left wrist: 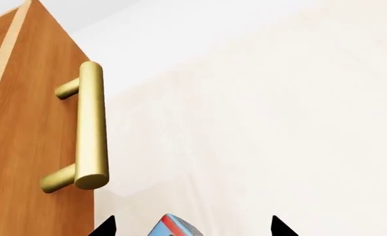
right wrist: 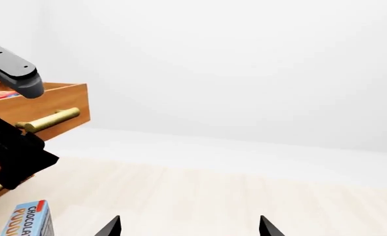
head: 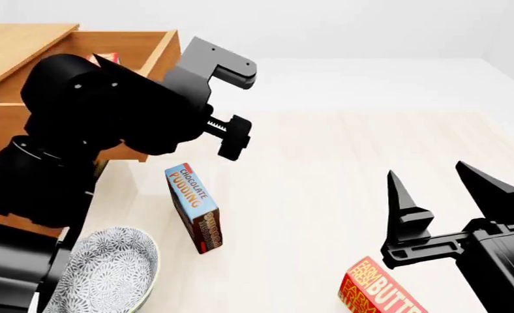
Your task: Put the butter at the front in the top drawer of the cabinet and close it.
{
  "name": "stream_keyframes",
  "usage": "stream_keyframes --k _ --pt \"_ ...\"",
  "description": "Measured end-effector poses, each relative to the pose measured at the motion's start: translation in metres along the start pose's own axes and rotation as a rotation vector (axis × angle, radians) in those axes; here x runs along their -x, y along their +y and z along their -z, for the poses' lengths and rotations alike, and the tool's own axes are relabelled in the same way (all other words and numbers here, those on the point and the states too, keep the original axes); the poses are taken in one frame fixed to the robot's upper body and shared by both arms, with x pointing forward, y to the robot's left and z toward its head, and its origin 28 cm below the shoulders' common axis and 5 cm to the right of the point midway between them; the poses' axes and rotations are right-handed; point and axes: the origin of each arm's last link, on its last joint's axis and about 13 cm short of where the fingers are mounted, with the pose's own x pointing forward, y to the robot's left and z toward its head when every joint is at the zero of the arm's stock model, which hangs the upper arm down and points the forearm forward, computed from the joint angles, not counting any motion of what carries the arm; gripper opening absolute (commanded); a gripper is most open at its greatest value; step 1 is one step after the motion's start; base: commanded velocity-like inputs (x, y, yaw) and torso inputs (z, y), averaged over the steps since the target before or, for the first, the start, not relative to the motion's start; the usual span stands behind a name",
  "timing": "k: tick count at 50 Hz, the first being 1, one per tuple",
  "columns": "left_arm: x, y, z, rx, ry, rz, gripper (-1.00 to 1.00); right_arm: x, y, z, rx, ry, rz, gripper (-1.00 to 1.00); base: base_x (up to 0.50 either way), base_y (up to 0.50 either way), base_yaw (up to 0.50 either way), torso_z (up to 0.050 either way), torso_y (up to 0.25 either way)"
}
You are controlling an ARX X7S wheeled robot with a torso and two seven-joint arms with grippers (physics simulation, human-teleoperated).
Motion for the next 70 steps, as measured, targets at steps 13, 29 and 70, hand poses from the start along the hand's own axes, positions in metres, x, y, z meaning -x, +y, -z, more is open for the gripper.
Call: stream_keyframes --k 13,29,70 --pt "-0.008 0.012 0.004 0.036 0.021 -0.085 1.00 0.000 0.000 0.000 -0.002 -0.001 -0.001 1.00 0.00 0.00 0.00 0.000 0.000" --pt "-0.011 0.032 0.012 0.116 0.044 -0.154 1.00 0.000 -0.001 0.000 -0.004 0.000 -0.001 1.00 0.00 0.00 0.00 0.000 0.000" --pt "-0.022 0.112 0.031 0.370 0.136 -0.414 1.00 -0.001 0.001 -0.001 0.009 -0.004 -0.013 1.00 0.00 0.00 0.00 0.000 0.000"
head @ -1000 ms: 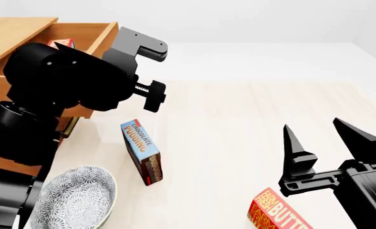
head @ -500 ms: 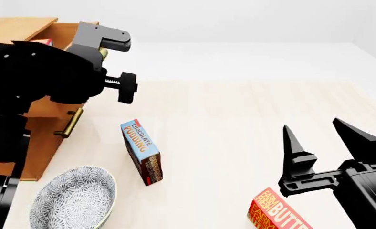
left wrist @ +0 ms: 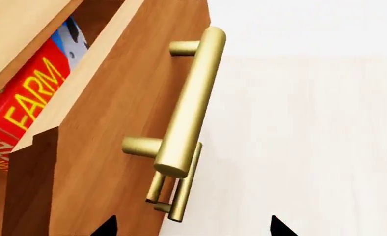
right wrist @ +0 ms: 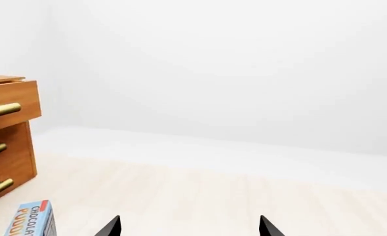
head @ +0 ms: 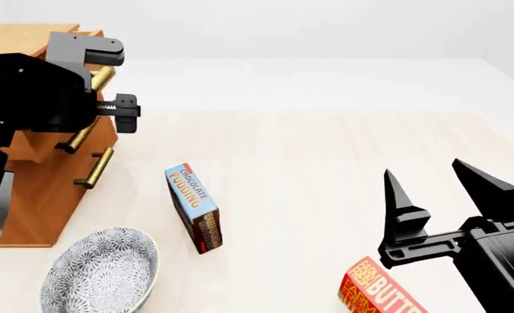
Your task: Put the butter at the front in the top drawer of the cabinet and close it.
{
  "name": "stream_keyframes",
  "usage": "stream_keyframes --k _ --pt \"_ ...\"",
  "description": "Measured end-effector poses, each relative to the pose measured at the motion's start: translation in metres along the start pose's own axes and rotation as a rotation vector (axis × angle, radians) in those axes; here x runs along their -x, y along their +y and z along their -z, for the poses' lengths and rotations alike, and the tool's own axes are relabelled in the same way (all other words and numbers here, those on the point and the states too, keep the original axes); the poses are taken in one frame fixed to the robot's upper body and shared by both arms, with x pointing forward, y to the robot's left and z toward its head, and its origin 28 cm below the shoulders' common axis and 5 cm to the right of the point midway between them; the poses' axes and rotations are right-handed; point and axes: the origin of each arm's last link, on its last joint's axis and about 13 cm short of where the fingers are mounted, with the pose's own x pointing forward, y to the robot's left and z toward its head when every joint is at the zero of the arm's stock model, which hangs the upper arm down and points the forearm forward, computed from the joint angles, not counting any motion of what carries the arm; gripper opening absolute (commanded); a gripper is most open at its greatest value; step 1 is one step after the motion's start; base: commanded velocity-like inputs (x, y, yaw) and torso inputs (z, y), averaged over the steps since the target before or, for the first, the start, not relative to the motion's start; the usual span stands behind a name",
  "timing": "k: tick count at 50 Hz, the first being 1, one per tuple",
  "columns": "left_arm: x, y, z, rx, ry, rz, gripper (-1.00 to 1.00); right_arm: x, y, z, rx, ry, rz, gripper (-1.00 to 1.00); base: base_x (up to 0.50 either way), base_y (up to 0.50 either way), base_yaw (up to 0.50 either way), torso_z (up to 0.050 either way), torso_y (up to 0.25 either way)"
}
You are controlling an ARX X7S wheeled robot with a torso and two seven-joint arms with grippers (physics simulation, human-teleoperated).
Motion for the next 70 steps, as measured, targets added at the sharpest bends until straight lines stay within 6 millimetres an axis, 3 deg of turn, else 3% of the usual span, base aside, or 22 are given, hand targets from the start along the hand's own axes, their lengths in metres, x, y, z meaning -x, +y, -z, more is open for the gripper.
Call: stream_keyframes --k 26,50,58,65,70 --pt "-0.025 0.030 -0.008 0.114 0.017 -0.201 1.00 0.000 -0.001 0.001 -0.004 0.001 0.002 1.00 0.00 0.00 0.00 0.000 0.000" --pt "-0.020 0.036 -0.022 0.259 -0.006 -0.190 1.00 0.000 -0.001 0.000 -0.005 -0.002 0.000 1.00 0.00 0.00 0.00 0.000 0.000" --pt "0.005 0.039 -0.037 0.180 -0.135 -0.224 1.00 0.000 -0.001 0.000 -0.003 -0.004 -0.002 1.00 0.00 0.00 0.00 0.000 0.001" --pt "0.056 0.036 -0.057 0.113 -0.339 -0.216 1.00 0.000 -0.001 0.000 -0.003 -0.004 -0.003 1.00 0.00 0.00 0.00 0.000 0.000" --pt "0.097 0.025 -0.059 0.071 -0.477 -0.139 1.00 -0.001 -0.001 0.000 -0.003 -0.003 -0.007 1.00 0.00 0.00 0.00 0.000 0.000"
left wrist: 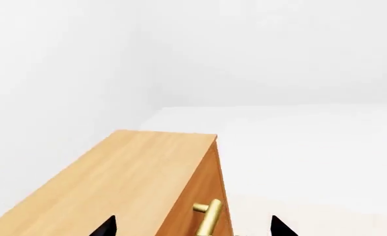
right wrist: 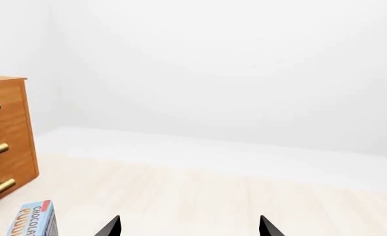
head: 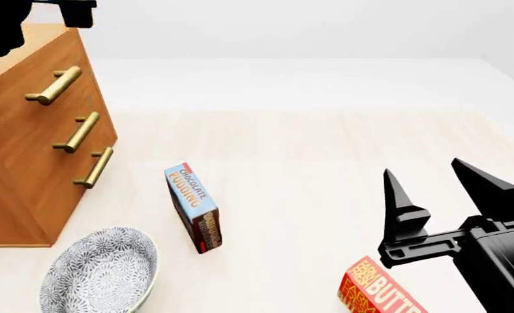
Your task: Put the butter at the front in the top drawer of the cabinet and close it.
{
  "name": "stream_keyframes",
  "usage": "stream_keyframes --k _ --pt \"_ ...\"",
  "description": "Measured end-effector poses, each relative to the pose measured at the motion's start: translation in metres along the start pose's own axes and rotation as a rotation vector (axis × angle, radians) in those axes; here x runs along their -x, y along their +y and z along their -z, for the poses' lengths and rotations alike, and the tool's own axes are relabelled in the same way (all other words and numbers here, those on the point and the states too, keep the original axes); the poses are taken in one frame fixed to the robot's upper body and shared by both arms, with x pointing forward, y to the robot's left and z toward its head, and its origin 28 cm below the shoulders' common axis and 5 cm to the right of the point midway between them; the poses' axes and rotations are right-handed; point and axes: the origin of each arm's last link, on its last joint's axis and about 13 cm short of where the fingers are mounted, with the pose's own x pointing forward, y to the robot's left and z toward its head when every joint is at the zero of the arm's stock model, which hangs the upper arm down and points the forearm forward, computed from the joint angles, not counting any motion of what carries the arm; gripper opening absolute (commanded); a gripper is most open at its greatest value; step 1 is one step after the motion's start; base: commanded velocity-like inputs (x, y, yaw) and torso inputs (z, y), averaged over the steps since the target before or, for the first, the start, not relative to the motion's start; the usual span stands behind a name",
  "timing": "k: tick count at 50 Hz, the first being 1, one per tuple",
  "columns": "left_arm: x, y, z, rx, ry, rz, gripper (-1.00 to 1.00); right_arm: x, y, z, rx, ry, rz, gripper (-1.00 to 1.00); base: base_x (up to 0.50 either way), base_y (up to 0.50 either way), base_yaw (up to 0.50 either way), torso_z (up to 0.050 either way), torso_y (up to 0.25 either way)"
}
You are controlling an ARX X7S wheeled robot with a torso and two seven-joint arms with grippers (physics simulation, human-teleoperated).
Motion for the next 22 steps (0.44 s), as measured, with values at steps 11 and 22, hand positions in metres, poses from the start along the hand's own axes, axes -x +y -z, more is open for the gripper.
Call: stream_keyframes --k 11,22 --pt "0.049 -0.018 0.015 -0.017 -0.231 0.161 1.00 -0.002 0.000 0.001 -0.003 0.003 -0.010 1.00 0.00 0.00 0.00 0.000 0.000" --pt "0.055 -0.040 0.065 0.031 -0.401 0.228 1.00 -0.006 -0.001 0.001 -0.011 0.003 -0.022 1.00 0.00 0.00 0.00 0.000 0.000"
